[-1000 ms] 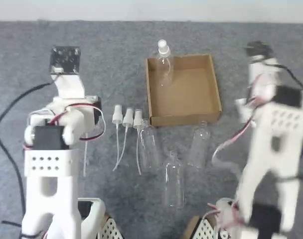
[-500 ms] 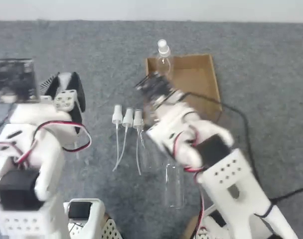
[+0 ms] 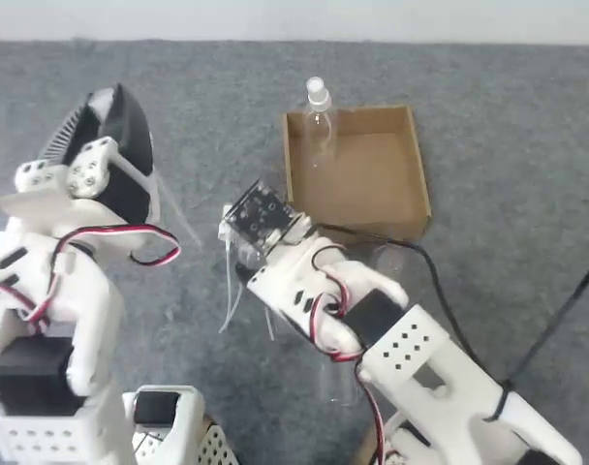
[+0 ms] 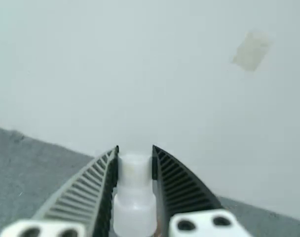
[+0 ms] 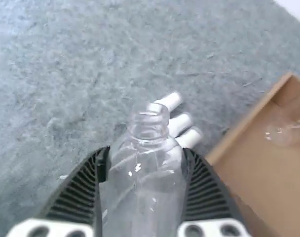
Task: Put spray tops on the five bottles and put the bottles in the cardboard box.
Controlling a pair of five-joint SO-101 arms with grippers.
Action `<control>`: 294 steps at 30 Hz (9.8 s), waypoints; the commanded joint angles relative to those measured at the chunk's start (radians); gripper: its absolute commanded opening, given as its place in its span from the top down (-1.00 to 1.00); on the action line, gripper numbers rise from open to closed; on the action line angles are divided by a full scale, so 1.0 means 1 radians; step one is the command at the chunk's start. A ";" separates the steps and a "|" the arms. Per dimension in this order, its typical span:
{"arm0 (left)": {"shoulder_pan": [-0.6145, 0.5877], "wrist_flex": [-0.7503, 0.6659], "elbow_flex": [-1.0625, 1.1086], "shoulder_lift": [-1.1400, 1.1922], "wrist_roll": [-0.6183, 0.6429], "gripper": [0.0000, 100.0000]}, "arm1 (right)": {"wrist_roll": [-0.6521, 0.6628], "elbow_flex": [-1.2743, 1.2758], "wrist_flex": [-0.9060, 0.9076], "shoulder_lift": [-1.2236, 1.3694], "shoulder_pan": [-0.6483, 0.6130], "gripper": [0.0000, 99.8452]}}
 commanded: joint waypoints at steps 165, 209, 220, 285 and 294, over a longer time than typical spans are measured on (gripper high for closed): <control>0.212 0.000 0.872 -0.539 -0.453 0.42 | -0.210 -0.189 -0.252 -0.012 0.131 0.99; 0.201 -0.104 0.940 -0.399 -0.454 0.43 | -0.103 -0.404 -0.596 0.585 0.654 0.99; 0.209 -0.104 0.954 -0.399 -0.454 0.43 | -0.103 -0.580 -0.685 0.845 0.656 0.99; 0.207 -0.104 0.955 -0.399 -0.454 0.43 | -0.095 -0.701 -0.674 1.063 0.661 0.64; 0.204 -0.104 0.955 -0.399 -0.454 0.43 | -0.095 -0.706 -0.674 1.063 0.661 0.64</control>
